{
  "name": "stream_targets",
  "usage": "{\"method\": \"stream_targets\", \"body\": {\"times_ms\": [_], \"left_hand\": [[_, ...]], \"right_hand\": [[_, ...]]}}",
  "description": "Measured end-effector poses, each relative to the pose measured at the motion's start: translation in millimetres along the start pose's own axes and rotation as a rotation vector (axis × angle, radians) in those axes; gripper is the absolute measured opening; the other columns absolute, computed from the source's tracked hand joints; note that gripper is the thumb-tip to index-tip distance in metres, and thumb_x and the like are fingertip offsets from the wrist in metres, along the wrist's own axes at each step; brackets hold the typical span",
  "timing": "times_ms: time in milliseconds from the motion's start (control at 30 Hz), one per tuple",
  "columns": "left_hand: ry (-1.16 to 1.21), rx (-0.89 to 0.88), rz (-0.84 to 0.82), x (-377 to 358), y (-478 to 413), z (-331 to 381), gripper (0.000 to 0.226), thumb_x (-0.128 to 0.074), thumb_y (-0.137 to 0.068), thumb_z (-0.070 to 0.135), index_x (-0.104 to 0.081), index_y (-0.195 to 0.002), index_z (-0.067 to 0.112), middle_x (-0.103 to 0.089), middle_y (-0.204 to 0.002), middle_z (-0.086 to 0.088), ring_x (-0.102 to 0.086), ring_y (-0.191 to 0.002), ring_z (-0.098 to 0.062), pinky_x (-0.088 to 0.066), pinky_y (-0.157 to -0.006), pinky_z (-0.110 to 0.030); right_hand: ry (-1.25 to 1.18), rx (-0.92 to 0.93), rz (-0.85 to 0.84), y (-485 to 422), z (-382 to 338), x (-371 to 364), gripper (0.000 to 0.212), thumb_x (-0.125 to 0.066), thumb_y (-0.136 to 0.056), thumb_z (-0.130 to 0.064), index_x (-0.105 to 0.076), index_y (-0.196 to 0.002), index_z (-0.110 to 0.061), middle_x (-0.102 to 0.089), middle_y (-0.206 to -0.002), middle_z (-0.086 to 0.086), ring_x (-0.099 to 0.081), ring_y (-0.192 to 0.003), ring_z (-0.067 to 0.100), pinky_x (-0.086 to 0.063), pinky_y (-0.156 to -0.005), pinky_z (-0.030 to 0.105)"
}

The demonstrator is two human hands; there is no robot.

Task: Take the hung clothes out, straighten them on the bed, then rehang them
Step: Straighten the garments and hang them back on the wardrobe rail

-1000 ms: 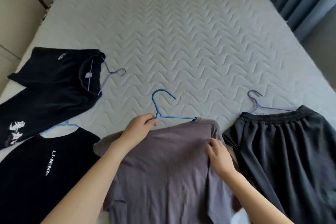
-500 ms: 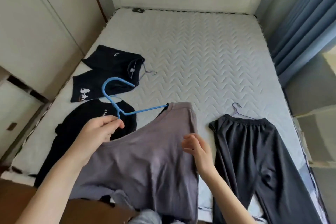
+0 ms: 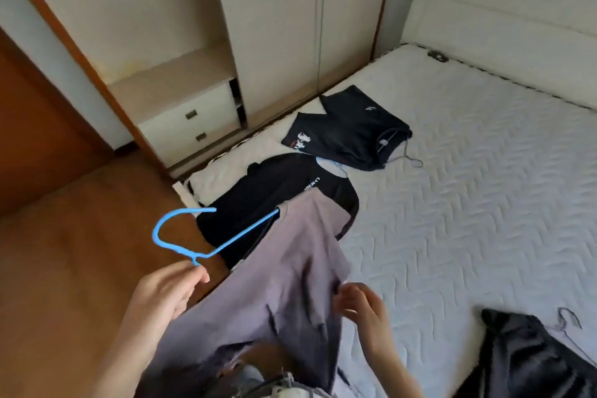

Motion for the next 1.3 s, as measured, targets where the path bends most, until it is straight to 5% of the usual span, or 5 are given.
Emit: {"method": "stream_targets", "body": {"times_ms": [467,767,900,1167,1300], "left_hand": [[0.085,0.092,0.498,285.2,17.1,-116.7,0.027,-0.060,-0.093,0.013,-0.074,-0.071,0.017,-0.033,-0.053,-0.004,-0.029,-0.050,-0.015,-0.024,-0.051,-0.024],[-0.060,0.021,0.414,390.0,-91.4,-108.8,0.018,-0.061,-0.092,0.017,-0.069,-0.078,0.025,-0.065,-0.073,-0.021,-0.059,-0.070,-0.032,-0.041,-0.065,-0.028],[-0.039,0.033,0.386,419.6,-170.7,-102.1,0.017,-0.061,-0.092,0.017,-0.068,-0.077,0.020,-0.060,-0.076,-0.029,-0.049,-0.059,-0.018,-0.036,-0.061,-0.027],[-0.012,0.060,0.362,472.9,-360.3,-70.8,0.021,-0.062,-0.092,0.016,-0.073,-0.074,0.022,-0.062,-0.055,-0.004,-0.047,-0.049,-0.007,-0.037,-0.056,-0.026],[-0.019,0.048,0.383,496.6,-440.0,-38.0,0.026,-0.064,-0.091,0.015,-0.074,-0.068,0.021,-0.074,-0.073,0.001,-0.064,-0.074,-0.017,-0.048,-0.070,-0.033]], "right_hand": [[0.206,0.059,-0.327,-9.5,25.8,-311.7,0.028,-0.042,-0.099,-0.006,-0.067,-0.089,0.000,-0.070,-0.076,0.014,-0.066,-0.076,0.028,-0.057,-0.077,0.040],[0.268,0.009,-0.311,-7.4,42.7,-447.8,0.032,-0.038,-0.103,-0.014,-0.068,-0.096,-0.005,-0.070,-0.085,0.017,-0.067,-0.082,0.032,-0.058,-0.078,0.041],[0.260,-0.038,-0.266,-41.6,41.6,-478.6,0.032,-0.038,-0.102,-0.010,-0.067,-0.095,-0.002,-0.070,-0.082,0.017,-0.066,-0.080,0.032,-0.057,-0.078,0.045],[0.191,-0.108,-0.145,-168.8,16.0,-575.8,0.027,-0.041,-0.100,-0.009,-0.067,-0.096,-0.001,-0.068,-0.087,0.024,-0.065,-0.077,0.034,-0.054,-0.073,0.041],[0.167,-0.091,-0.124,-235.6,-26.3,-638.9,0.024,-0.043,-0.099,-0.010,-0.066,-0.098,-0.004,-0.067,-0.091,0.029,-0.064,-0.078,0.036,-0.052,-0.076,0.045]]}}
Point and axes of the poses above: each hand's wrist, its own y-axis away from the middle knuckle, its own x-axis out of the back of the hand, z = x × y, the point moved 4 cm from there along -y, towards the middle knuckle
